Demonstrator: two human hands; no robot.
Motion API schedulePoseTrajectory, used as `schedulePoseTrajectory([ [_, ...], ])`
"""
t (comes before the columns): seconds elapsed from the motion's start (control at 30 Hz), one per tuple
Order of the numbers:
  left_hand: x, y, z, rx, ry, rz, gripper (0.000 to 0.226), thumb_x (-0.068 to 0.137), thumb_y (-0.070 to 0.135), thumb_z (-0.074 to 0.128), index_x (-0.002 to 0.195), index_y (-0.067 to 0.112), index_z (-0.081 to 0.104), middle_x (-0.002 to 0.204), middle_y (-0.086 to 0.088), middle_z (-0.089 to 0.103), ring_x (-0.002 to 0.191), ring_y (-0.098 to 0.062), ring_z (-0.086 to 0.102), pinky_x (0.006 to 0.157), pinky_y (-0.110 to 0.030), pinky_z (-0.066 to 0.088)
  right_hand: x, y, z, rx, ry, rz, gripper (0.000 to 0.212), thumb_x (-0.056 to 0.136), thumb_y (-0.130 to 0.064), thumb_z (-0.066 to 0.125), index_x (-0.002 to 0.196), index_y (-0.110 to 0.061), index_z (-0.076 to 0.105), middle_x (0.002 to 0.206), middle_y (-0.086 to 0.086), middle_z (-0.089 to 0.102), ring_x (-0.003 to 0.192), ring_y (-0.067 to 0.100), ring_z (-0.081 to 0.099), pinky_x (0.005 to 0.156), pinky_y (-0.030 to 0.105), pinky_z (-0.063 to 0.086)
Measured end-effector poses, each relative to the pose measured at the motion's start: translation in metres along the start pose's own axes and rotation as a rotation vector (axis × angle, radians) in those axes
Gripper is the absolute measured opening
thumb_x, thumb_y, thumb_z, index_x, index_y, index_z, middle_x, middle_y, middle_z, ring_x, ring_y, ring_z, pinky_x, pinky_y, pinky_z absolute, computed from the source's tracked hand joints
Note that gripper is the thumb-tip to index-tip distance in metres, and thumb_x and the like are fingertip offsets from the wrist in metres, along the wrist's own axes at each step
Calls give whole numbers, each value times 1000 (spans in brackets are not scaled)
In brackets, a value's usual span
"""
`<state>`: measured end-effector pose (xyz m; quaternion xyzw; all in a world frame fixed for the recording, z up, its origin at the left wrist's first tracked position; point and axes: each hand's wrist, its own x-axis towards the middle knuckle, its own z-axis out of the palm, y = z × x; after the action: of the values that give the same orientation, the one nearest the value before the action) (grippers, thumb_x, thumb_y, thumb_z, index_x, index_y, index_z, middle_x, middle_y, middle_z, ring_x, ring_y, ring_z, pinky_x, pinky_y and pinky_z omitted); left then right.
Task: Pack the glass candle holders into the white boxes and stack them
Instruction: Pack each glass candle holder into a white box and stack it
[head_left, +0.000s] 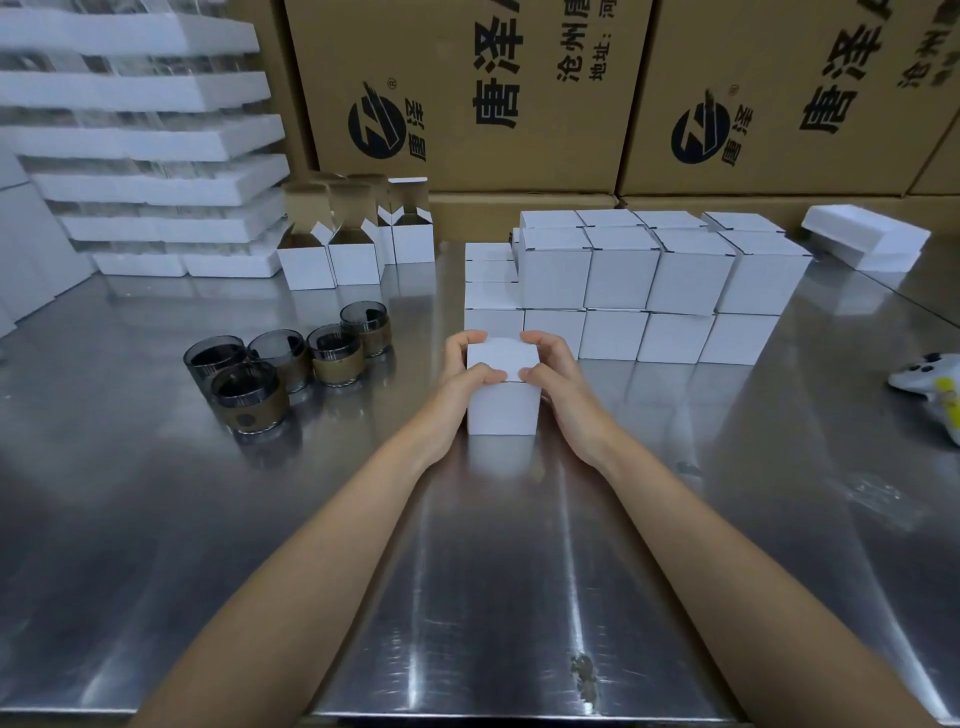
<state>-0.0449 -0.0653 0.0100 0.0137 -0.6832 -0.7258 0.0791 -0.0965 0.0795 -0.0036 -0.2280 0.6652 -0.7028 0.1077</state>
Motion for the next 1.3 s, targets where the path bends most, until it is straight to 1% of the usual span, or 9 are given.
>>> schedulePoseTrajectory([
  [0.13, -3, -4, -14, 177, -145, 21, 55, 79, 40, 67, 124, 37, 35, 124, 10, 50, 115, -6, 51, 97, -21, 41, -3, 2, -1, 16, 12, -19, 37, 80, -28, 56, 117, -31, 53, 101, -20, 64, 102, -1, 58, 83, 16, 44],
  [0.3, -4, -8, -19, 333, -200, 98, 77, 77, 19, 82, 132, 33, 30, 132, 6, 43, 125, -12, 45, 102, -25, 42, -5, 3, 0, 30, 27, -37, 40, 78, -31, 56, 117, -31, 54, 108, -14, 63, 104, 4, 58, 86, 23, 43],
  [0.5, 1, 16, -22, 173, 112, 379, 69, 64, 25, 84, 124, 34, 50, 127, 5, 57, 112, -11, 58, 92, -24, 50, -3, -6, 4, 114, 136, -116, 37, 79, -30, 45, 115, -33, 55, 119, -6, 56, 112, 9, 56, 101, 29, 42],
  [0.7, 33, 43, -33, -77, 398, 461, 68, 82, 26, 75, 138, 36, 37, 138, 7, 49, 115, 4, 55, 94, -20, 49, -1, 0, 16, -313, 293, -340, 39, 81, -11, 40, 113, -22, 59, 105, -8, 62, 90, 10, 61, 77, 14, 43],
  [0.8, 57, 47, -30, -83, 417, 452, 59, 87, 22, 73, 133, 32, 38, 135, 6, 48, 109, 8, 55, 90, -17, 49, 6, 4, 18, -473, 248, -385, 36, 82, -8, 41, 110, -17, 63, 96, -9, 63, 86, 12, 61, 80, 22, 47],
  [0.9, 84, 47, -25, -42, 411, 431, 50, 87, 20, 72, 125, 29, 41, 129, 4, 51, 111, -5, 55, 95, -29, 51, 6, 7, 19, -553, 213, -391, 33, 83, -7, 42, 104, -16, 66, 93, -9, 63, 88, 11, 62, 82, 29, 50],
  [1.0, 112, 44, -22, -8, 361, 412, 50, 87, 20, 73, 125, 27, 41, 115, 12, 51, 102, 1, 53, 90, -21, 51, 6, 8, 20, -627, 153, -409, 30, 82, -5, 43, 98, -12, 67, 91, -5, 66, 86, 13, 63, 81, 33, 51],
  [1.17, 159, 41, -26, 75, 320, 384, 50, 86, 21, 72, 125, 28, 41, 118, 2, 49, 101, -5, 51, 74, -14, 51, 10, 8, 17, -703, 59, -428, 25, 82, 0, 46, 94, -6, 68, 90, 2, 66, 83, 16, 62, 79, 33, 51],
  [1.3, 194, 41, -33, 138, 319, 377, 52, 87, 17, 72, 129, 22, 41, 114, 9, 49, 100, -2, 51, 69, -8, 48, 16, 9, 16, -727, -1, -360, 25, 83, 2, 47, 93, -7, 68, 91, 2, 66, 83, 13, 60, 79, 25, 48],
])
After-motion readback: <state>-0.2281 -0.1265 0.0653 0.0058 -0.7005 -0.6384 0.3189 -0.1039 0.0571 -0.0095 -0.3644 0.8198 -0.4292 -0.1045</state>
